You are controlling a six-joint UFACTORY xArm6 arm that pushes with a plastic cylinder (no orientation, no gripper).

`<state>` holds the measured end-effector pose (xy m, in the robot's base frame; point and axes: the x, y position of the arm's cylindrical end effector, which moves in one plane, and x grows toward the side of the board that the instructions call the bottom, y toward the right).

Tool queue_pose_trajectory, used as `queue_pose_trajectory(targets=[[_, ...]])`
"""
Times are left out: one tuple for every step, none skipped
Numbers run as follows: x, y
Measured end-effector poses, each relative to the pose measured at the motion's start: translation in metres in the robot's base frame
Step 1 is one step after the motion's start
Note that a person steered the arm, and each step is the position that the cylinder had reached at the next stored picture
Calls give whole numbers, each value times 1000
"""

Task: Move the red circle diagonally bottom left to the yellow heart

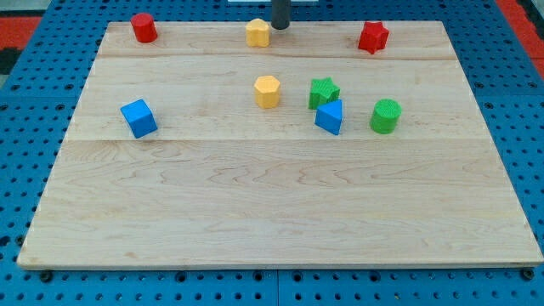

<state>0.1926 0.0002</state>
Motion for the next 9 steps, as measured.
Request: queue_pose_trajectory(targets=[[1, -36], [1, -76], [-1, -87], [-1, -92], [0, -112], [-1, -172], [-1, -174], [-1, -174], [-1, -178]])
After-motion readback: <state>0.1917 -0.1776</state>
